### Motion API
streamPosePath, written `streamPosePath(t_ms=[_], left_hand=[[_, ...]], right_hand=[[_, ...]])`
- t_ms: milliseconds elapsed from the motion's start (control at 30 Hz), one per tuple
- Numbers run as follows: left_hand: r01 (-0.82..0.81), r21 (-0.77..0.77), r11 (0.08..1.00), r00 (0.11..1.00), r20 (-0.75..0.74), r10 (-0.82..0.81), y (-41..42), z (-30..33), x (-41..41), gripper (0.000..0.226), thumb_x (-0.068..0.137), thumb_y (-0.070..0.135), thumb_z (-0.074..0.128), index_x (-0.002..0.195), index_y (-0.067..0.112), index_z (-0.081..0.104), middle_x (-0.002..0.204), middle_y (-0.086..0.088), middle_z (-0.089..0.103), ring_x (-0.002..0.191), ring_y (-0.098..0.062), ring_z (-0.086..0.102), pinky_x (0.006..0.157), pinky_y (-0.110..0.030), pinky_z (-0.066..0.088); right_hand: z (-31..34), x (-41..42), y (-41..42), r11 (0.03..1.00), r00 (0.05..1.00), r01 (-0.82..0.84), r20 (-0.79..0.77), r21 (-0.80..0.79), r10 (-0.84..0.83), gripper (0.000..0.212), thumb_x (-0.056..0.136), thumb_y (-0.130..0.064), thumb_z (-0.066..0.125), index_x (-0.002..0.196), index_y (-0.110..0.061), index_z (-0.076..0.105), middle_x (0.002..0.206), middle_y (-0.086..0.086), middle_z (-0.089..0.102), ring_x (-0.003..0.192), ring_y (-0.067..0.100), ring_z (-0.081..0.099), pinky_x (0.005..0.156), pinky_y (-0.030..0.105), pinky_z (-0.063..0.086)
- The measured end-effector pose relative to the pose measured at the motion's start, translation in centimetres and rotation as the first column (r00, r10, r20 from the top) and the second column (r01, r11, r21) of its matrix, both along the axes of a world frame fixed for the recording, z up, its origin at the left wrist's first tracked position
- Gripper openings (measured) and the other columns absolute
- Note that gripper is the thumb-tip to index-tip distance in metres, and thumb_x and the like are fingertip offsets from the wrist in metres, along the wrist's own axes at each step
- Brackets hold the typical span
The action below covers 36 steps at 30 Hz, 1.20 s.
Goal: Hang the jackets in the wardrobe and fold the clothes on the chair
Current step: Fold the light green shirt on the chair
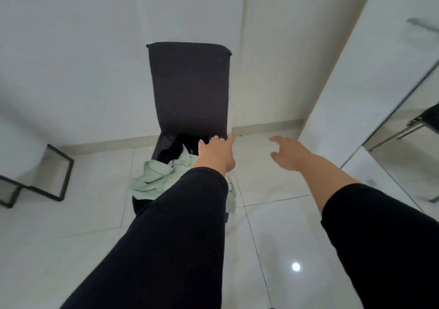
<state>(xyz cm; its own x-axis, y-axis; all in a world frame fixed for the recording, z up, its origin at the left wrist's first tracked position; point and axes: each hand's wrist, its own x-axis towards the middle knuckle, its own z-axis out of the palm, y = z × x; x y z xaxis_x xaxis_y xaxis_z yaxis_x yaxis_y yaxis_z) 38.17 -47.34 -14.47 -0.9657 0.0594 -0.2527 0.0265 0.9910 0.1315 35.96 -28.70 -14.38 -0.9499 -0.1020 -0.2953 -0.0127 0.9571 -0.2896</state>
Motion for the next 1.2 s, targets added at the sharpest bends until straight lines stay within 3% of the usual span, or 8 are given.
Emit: streamPosePath(t_ms=[333,667,900,1000,1067,1133,1200], left_hand=[[-0.213,-0.010,0.977,0.969,0.126,0.213,-17.2,-6.2,-1.5,0.062,0.091,0.015,0.044,0.149,0.023,0.021,0.148,-0.004,0.035,0.142,-0.023,0.021,0.115,-0.053,0.015],[-0.298,0.005,0.954,0.923,0.256,0.287,-24.4,-17.5,-8.5,0.059,0.094,0.018,0.044,0.148,0.026,0.022,0.151,0.002,0.031,0.142,-0.022,0.020,0.106,-0.044,0.029],[-0.416,0.159,0.895,0.902,0.198,0.384,-26.7,-28.0,-15.6,0.055,0.095,0.025,0.047,0.147,0.026,0.028,0.156,0.004,0.019,0.140,-0.021,0.022,0.107,-0.042,0.034],[-0.467,0.161,0.870,0.883,0.134,0.449,-27.4,-31.6,-18.0,0.059,0.095,0.032,0.048,0.147,0.024,0.024,0.156,0.001,0.019,0.140,-0.023,0.023,0.108,-0.043,0.032],[-0.509,0.121,0.852,0.860,0.112,0.498,-28.1,-33.4,-19.2,0.061,0.094,0.034,0.049,0.147,0.022,0.022,0.151,-0.002,0.030,0.137,-0.024,0.029,0.105,-0.042,0.031],[-0.529,0.066,0.846,0.847,0.098,0.522,-28.8,-34.8,-19.8,0.053,0.095,0.036,0.048,0.143,0.023,0.030,0.138,-0.003,0.045,0.129,-0.024,0.040,0.101,-0.040,0.032],[-0.504,0.034,0.863,0.863,0.060,0.502,-29.4,-35.7,-20.0,0.035,0.097,0.034,0.045,0.131,0.025,0.046,0.126,-0.001,0.054,0.117,-0.023,0.051,0.090,-0.033,0.032]], right_hand=[[-7.4,-4.9,-17.7,0.970,0.967,-0.233,0.091,-0.069,0.238,0.054,0.095,-0.018,0.044,0.147,-0.023,0.029,0.138,0.014,0.044,0.126,0.034,0.043,0.103,0.042,0.040],[-19.2,-12.4,-25.5,0.944,0.925,-0.316,0.194,-0.090,0.328,0.052,0.097,-0.014,0.041,0.146,-0.026,0.031,0.143,0.007,0.039,0.130,0.026,0.038,0.104,0.037,0.039],[-28.7,-20.4,-29.8,0.921,0.907,-0.388,0.159,-0.042,0.390,0.052,0.094,-0.009,0.044,0.142,-0.026,0.039,0.140,0.005,0.045,0.124,0.025,0.045,0.100,0.040,0.043],[-31.2,-23.4,-32.1,0.920,0.918,-0.384,0.073,-0.072,0.389,0.061,0.091,-0.008,0.048,0.146,-0.028,0.029,0.129,0.008,0.053,0.112,0.026,0.052,0.090,0.040,0.049],[-32.5,-25.1,-34.0,0.919,0.920,-0.391,0.020,-0.051,0.392,0.071,0.093,-0.014,0.049,0.150,-0.036,0.011,0.106,0.010,0.059,0.088,0.025,0.058,0.069,0.036,0.050],[-33.5,-26.2,-35.8,0.921,0.921,-0.389,0.032,-0.013,0.389,0.075,0.095,-0.020,0.049,0.148,-0.045,0.001,0.090,0.006,0.055,0.069,0.020,0.054,0.053,0.030,0.040],[-34.1,-26.9,-37.1,0.917,0.916,-0.398,0.074,0.036,0.395,0.062,0.097,-0.021,0.048,0.146,-0.044,0.018,0.098,0.005,0.056,0.077,0.021,0.056,0.056,0.029,0.039]])
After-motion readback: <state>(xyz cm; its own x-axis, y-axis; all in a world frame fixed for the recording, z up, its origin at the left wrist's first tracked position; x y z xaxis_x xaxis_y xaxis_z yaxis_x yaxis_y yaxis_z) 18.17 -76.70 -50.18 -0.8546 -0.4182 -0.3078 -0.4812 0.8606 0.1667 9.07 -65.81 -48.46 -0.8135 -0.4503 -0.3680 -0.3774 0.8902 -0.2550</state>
